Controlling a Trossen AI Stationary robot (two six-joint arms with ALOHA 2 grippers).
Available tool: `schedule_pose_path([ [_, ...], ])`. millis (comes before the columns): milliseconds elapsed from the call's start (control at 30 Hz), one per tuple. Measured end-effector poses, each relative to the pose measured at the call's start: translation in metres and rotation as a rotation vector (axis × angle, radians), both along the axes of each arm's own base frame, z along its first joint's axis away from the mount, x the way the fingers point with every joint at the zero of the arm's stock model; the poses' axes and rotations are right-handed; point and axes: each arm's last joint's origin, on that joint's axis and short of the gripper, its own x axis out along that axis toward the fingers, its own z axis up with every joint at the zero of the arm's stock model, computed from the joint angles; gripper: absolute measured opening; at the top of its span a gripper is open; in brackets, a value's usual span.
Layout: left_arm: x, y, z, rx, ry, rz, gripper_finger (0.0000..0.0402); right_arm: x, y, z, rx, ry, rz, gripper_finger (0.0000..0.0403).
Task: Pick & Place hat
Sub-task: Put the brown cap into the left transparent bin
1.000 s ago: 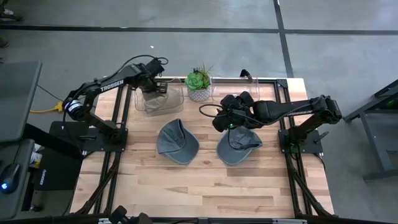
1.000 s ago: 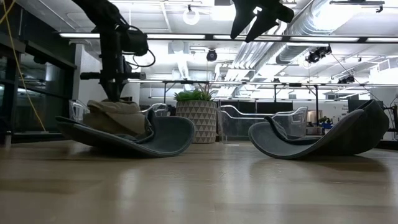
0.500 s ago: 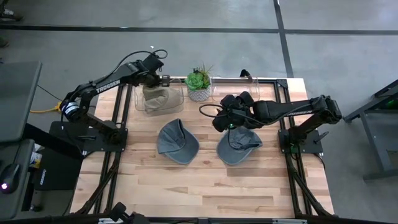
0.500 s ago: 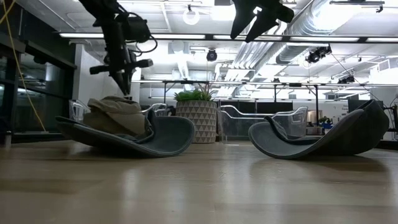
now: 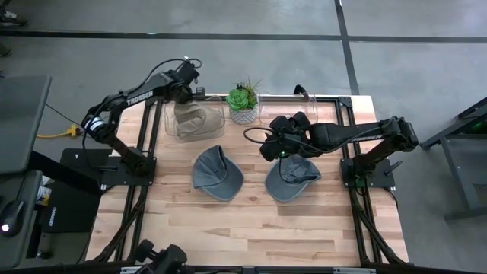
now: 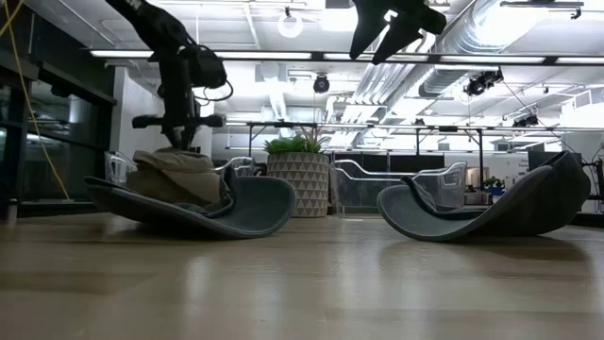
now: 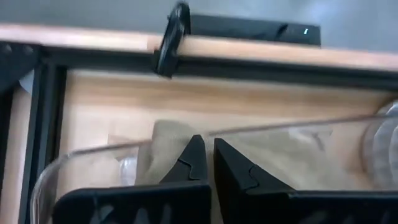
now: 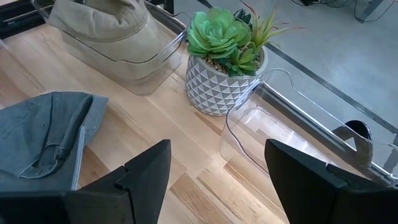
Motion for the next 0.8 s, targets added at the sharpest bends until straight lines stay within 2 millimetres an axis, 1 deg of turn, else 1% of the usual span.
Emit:
schedule_pose_path([
  [67,-0.001,-0.002,-0.003,-0.043,0.009,-0.009,0.0,0.0,0.0,0.0,0.002,-0.004,-0.003,0.0256],
  [267,-0.002,-0.005,-0.008,-0.085,0.006,-0.02,0.0,0.0,0.0,0.0,0.001,-0.007,-0.005,0.0255],
  [467,-0.007,-0.011,-0.028,-0.127,0.039,-0.014,0.0,0.0,0.0,0.0,-0.002,-0.008,-0.007,0.0256],
  [600,-0.009,-0.012,-0.037,-0.11,0.041,0.017,0.0,0.0,0.0,0.0,-0.001,-0.008,-0.006,0.0255],
  [800,-0.007,-0.009,-0.035,-0.065,0.039,0.017,0.0,0.0,0.0,0.0,0.002,-0.007,-0.004,0.0255],
])
